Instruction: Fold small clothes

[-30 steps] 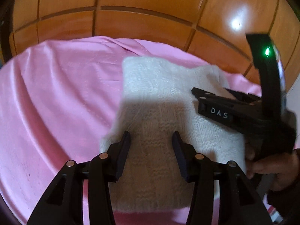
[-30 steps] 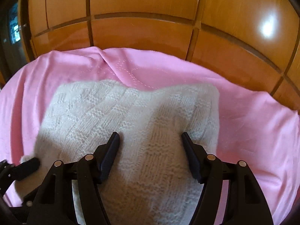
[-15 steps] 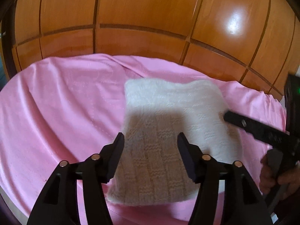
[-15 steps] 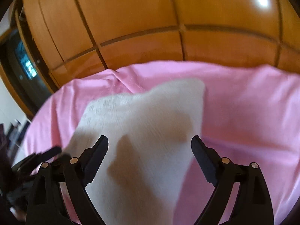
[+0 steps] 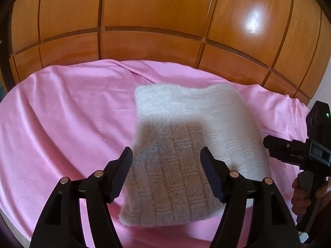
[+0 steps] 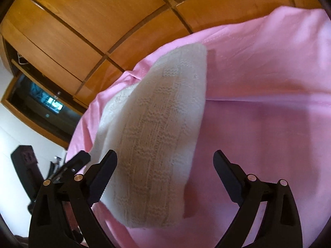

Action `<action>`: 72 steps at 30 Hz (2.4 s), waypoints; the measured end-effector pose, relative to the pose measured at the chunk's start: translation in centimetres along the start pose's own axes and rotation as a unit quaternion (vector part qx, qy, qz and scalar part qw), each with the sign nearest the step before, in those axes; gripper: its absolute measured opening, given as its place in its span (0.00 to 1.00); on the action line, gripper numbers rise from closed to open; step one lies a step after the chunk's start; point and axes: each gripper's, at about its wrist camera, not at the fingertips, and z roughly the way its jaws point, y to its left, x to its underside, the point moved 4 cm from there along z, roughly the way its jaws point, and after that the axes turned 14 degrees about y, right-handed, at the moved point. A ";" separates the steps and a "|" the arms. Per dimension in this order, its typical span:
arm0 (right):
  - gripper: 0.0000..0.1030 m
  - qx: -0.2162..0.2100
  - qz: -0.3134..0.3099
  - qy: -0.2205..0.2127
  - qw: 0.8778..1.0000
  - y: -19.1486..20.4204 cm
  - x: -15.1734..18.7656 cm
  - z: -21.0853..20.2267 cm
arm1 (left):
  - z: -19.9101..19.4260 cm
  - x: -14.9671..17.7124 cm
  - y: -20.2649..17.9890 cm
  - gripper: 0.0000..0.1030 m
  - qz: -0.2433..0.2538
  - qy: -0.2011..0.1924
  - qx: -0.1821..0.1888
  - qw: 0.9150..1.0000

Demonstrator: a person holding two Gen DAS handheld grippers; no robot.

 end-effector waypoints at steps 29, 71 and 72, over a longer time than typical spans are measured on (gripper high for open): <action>0.56 -0.041 -0.084 -0.002 0.996 5.9 -0.9 0.1 | 2.7 0.7 1.6 0.26 -0.034 0.048 0.277 0.959; 0.37 0.414 0.096 -0.174 0.889 -17.0 8.9 -17.6 | 14.3 -4.1 -35.3 0.33 0.219 0.115 0.129 0.960; 0.37 0.410 0.101 -0.178 0.889 -16.9 9.0 -17.8 | 13.6 -4.3 -35.1 0.33 0.217 0.106 0.129 0.962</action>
